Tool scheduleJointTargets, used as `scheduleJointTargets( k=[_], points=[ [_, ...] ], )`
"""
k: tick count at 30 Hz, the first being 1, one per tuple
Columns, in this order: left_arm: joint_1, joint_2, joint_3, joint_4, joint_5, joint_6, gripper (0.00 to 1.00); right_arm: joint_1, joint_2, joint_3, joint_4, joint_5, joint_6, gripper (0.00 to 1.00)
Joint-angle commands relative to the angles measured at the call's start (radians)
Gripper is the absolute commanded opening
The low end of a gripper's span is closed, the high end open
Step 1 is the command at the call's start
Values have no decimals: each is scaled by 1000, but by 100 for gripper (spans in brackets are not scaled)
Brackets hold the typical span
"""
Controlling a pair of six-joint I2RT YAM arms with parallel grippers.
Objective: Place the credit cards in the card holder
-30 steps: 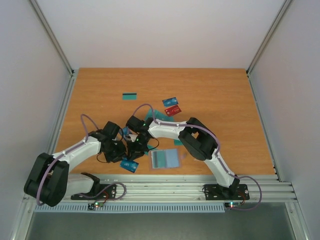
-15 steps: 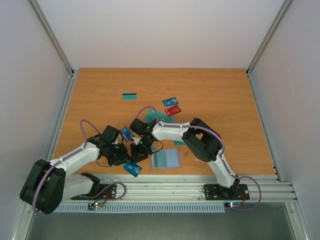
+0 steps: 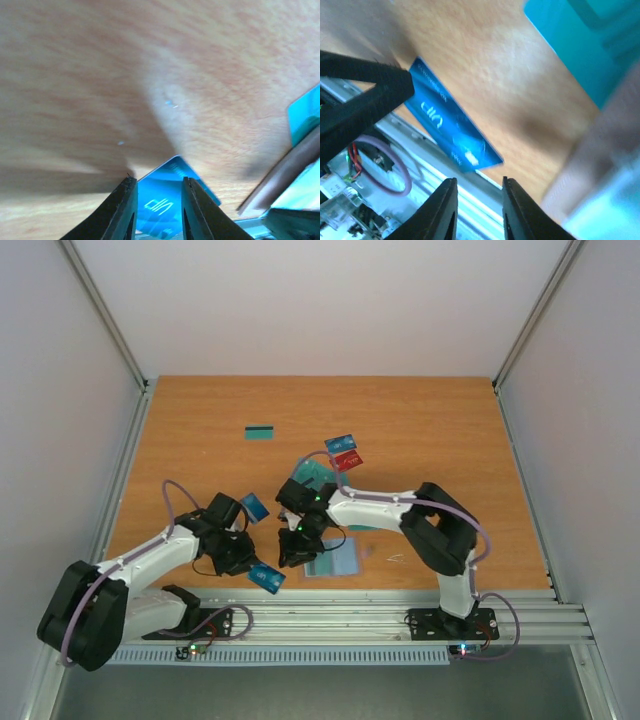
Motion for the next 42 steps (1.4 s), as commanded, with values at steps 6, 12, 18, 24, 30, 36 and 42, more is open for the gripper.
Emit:
scheduleJointTargets(
  k=[6,12,18,24,30,36,42],
  points=[
    [-5,-8,50,-142,-83,54,26,83,-278,-300,221,78,372,40],
    [-5,-29,84,-178,-113,105,27,166,-304,-398,414,191,519,49],
    [-1,-29,149,-225,-163,156,26,218,-244,-420,550,257,596,53],
    [2,-36,155,-204,-157,180,27,294,-191,-439,680,351,709,53],
    [9,-11,149,-175,-93,223,27,369,-186,-428,659,485,800,53],
    [13,56,131,-125,-54,240,27,407,-143,-443,733,568,871,52],
    [16,149,94,-44,-3,240,26,418,-126,-465,769,632,886,48]
  ],
)
